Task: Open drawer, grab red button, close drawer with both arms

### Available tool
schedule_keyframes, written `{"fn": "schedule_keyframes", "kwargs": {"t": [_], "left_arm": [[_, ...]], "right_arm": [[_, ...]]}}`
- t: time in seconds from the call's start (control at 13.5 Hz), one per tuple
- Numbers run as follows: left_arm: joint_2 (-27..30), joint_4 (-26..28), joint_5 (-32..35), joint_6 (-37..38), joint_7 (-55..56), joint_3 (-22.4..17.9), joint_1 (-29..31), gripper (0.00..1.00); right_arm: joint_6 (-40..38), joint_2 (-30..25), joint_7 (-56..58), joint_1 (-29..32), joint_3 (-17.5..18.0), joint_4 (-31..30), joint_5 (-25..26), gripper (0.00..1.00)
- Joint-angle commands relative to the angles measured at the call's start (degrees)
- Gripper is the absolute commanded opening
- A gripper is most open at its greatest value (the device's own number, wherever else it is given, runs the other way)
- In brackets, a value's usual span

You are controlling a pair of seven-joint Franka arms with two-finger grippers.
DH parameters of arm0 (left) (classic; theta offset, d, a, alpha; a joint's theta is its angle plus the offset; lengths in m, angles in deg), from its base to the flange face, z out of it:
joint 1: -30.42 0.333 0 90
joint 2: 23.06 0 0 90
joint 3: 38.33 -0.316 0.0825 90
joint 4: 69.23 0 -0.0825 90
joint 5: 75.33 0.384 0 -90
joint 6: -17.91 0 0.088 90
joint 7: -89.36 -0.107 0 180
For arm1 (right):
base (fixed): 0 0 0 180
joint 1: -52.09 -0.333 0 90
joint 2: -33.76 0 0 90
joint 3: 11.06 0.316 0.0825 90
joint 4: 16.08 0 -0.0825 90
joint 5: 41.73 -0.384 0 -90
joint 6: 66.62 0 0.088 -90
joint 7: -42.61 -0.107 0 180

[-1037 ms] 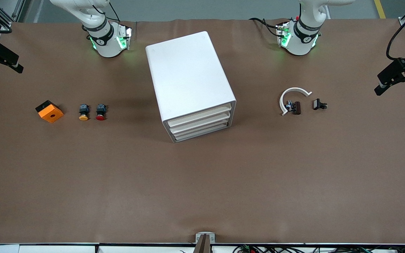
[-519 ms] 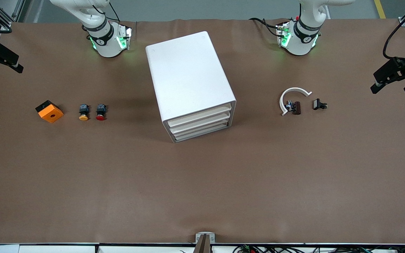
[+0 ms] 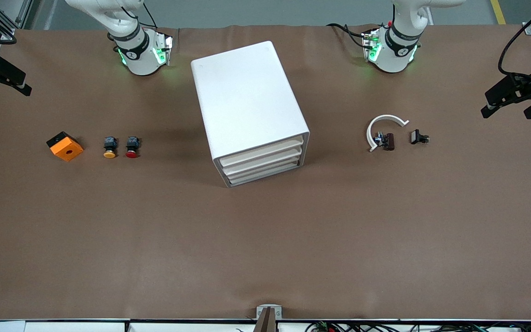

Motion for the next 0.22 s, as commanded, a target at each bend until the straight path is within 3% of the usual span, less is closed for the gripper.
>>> {"fn": "schedule_keyframes", "kwargs": {"t": [0.0, 0.15], "left_arm": [[-0.30, -0.90, 2.45, 1.33, -0.02, -0.03, -0.63, 1.00], [-0.48, -0.90, 2.46, 1.41, -0.11, -0.03, -0.55, 1.00]], "right_arm": [[-0.03, -1.47, 0.80, 0.86, 0.40, -1.12, 0.54, 1.00], [-0.03, -1.47, 0.80, 1.13, 0.40, -1.21, 0.54, 1.00]]}}
